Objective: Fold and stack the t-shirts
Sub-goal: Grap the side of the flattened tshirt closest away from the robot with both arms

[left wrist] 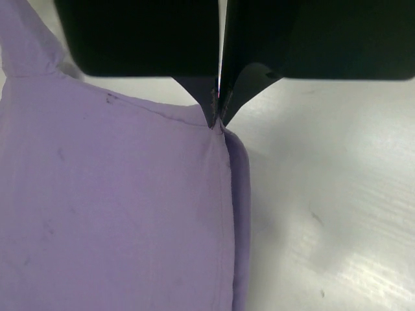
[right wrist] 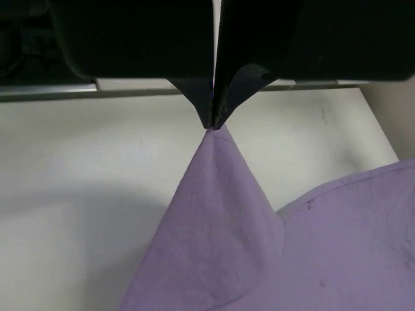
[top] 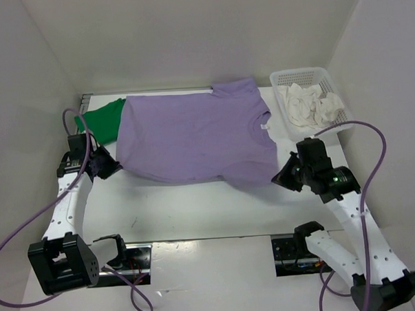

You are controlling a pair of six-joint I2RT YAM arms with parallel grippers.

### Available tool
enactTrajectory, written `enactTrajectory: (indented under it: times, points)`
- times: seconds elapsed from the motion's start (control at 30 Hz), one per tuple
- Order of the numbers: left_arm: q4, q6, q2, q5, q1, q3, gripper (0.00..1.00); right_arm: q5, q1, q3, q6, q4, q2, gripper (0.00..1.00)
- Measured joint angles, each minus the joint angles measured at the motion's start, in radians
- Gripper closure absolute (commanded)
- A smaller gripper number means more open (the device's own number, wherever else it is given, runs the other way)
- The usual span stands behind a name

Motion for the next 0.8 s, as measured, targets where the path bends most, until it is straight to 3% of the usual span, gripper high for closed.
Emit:
enactTrajectory:
  times: [0.13,0.27,0.53,0.8]
  points:
    - [-0.064,-0.013,0.013,-0.005,0.0,0.003,1.0,0.011,0.002,0.019,0.02,-0.071,-0.024,0.99]
    - [-0.039,-0.022,0.099,-0.008,0.0,0.011,1.0,0.04,0.0,0.019,0.013,-0.054,0.054,0.99]
    - [0.053,-0.025,0.339,-0.026,-0.003,0.089,1.0,0.074,-0.033,0.036,-0.048,0.179,0.372,0.99]
    - [0.145,-0.027,0.517,-0.059,-0.007,0.217,1.0,0.141,-0.055,0.227,-0.129,0.336,0.645,0.99]
